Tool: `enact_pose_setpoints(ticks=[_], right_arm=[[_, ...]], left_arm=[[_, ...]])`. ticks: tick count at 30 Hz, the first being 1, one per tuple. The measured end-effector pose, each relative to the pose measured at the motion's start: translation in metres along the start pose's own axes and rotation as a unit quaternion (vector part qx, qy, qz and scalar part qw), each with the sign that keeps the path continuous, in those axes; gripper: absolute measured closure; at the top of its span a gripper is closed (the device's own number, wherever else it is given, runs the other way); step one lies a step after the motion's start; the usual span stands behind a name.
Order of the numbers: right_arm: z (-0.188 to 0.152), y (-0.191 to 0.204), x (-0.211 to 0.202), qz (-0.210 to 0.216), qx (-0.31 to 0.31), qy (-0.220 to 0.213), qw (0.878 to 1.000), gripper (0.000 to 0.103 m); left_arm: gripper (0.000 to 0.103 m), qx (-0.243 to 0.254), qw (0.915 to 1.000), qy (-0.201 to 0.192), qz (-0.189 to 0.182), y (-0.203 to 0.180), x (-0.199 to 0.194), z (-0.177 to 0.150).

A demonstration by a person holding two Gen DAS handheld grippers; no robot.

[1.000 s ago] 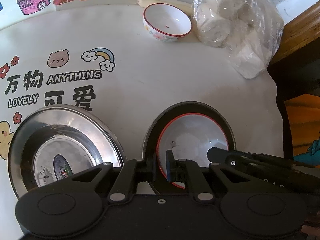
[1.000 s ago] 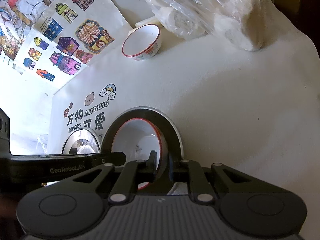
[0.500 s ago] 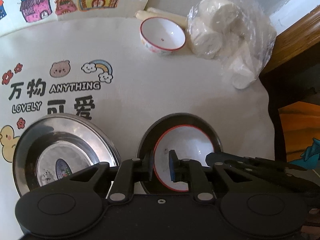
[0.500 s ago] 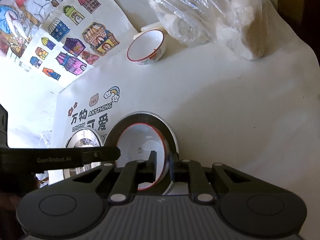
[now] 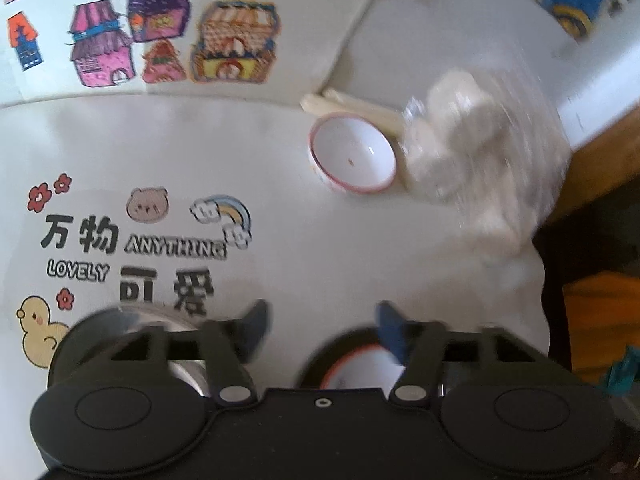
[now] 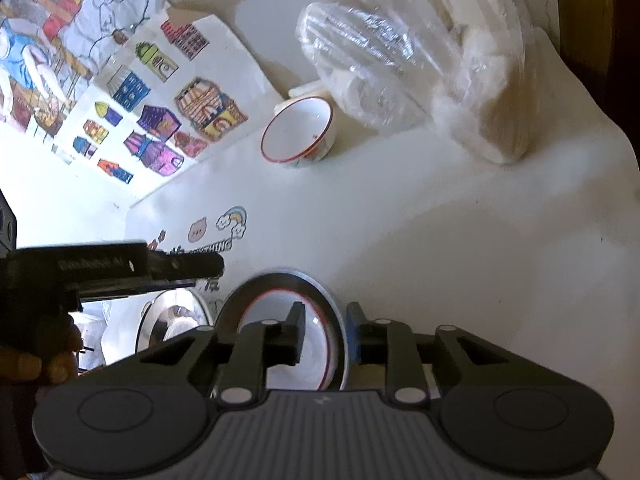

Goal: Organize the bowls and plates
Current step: 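Open both tools and move toward the second red-rimmed white bowl, then close both tools on the rim of the second white bowl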

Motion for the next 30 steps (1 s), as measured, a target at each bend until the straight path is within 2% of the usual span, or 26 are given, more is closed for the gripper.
enact_pose_setpoints(ticks=[2,4,7,9,11,14,17,20,30], right_arm=[[0.006,-0.006,0.003,-0.001,0.002,-0.002,1.0,0.07],[0.013,-0.013,0.006,-0.001,0.007,-0.008,1.0,0.063],[0.024,-0.022,0.012,0.0,0.017,-0.013,1.0,0.047],[0.031,-0.027,0.018,0.003,0.021,-0.014,1.0,0.041],[0.038,-0.032,0.025,0.007,0.028,-0.015,0.999,0.029],[0.05,-0.035,0.034,0.009,0.035,-0.023,0.999,0.017],[0.062,-0.037,0.044,0.015,0.048,-0.037,0.998,0.007],[0.071,-0.038,0.053,0.02,0.062,-0.048,0.997,0.003],[0.093,-0.032,0.084,0.026,0.083,-0.063,0.994,0.0]], left_arm=[[0.02,-0.013,0.9999,-0.01,0.0,0.003,0.003,0.009],[0.008,-0.023,0.9996,-0.015,0.004,0.005,0.007,0.017],[0.002,-0.039,0.999,-0.021,0.01,0.009,0.014,0.03],[0.001,-0.047,0.9986,-0.021,0.014,0.012,0.019,0.039],[0.001,-0.05,0.9983,-0.022,0.019,0.014,0.024,0.048],[0.001,-0.052,0.9978,-0.025,0.032,0.019,0.031,0.061],[0.001,-0.045,0.9972,-0.039,0.044,0.021,0.039,0.075],[0.001,-0.038,0.9969,-0.039,0.056,0.023,0.05,0.089],[0.001,0.008,0.9966,-0.026,0.077,0.018,0.089,0.126]])
Point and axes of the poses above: each gripper's, at about its wrist camera, not at the fingertips, and x roughly the way its jaws point, y to its left, z to its top, the point moved 7 cm from there along x, roughly the way its jaws point, and after that the axes turned 7 degrees about -x, right-handed, at the moved point
